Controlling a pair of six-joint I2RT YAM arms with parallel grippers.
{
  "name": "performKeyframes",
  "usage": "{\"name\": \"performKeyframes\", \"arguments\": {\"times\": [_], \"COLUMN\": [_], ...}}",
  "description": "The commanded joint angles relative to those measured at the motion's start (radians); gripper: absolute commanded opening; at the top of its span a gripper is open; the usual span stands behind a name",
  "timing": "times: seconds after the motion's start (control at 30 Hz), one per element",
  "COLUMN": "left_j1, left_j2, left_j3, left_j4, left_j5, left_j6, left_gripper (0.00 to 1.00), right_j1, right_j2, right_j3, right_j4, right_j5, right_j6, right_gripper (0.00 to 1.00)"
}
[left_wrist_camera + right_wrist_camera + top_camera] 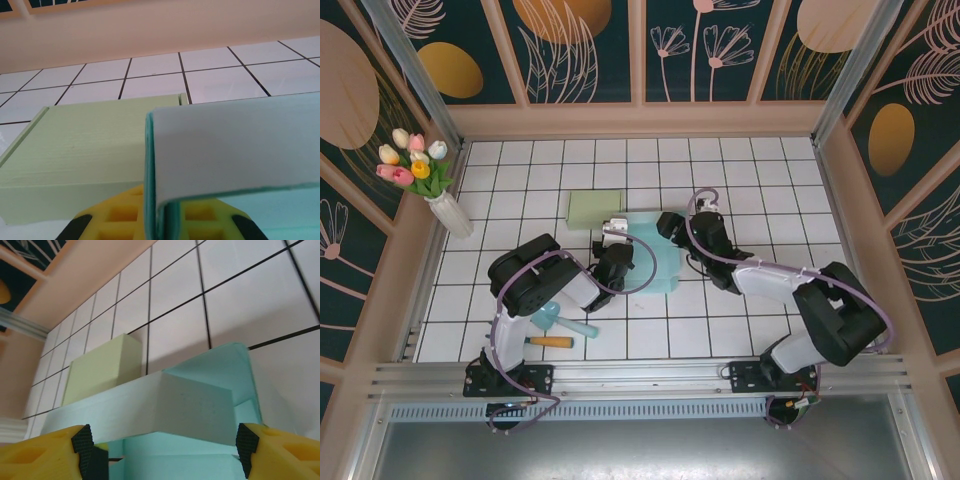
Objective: Fold the paper box
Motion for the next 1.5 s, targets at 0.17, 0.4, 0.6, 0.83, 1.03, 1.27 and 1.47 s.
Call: {"name": "performKeyframes", "arguments": {"times": [0.17,0.4,0.6,0.83,1.03,1.27,1.47], "left_j1": [-0.002,-0.002,-0.003,-0.002,-0.002,-0.003,-0.002], "left_j2": [0.032,0.031,0.031,0.032,0.032,0.032,0.033], "left_j3": [0.015,0.016,0.019,0.027,0.029,0.032,0.033], "left_j4": [-0.053,-0.058,-0.061,-0.078,-0.084,-0.089,-0.090], "left_j5": [0.008,0.009,0.011,0.011,0.011,0.013,0.011], "left_j6": [0.035,0.036,0.038,0.036,0.036,0.037,0.037], "left_gripper": [0.10,0.10,0.10,0.10,0.10,0.10,0.10], "right_j1": [0.058,0.093,0.081,0.071,0.020,-0.058,-0.075], "right_j2": [0.051,0.057,0.024,-0.008,0.013,0.087,0.162], "right_j3": [-0.005,-0.007,-0.084,-0.137,-0.144,-0.135,-0.123], "right_j4": [0.189,0.199,0.191,0.170,0.152,0.228,0.278], "right_j5": [-0.177,-0.149,-0.088,-0.062,-0.013,-0.073,-0.079], "right_j6": [-0.007,0.006,-0.019,-0.143,-0.258,-0.274,-0.235], "right_gripper": [0.78,0.78,0.78,0.76,0.76,0.75,0.75]}}
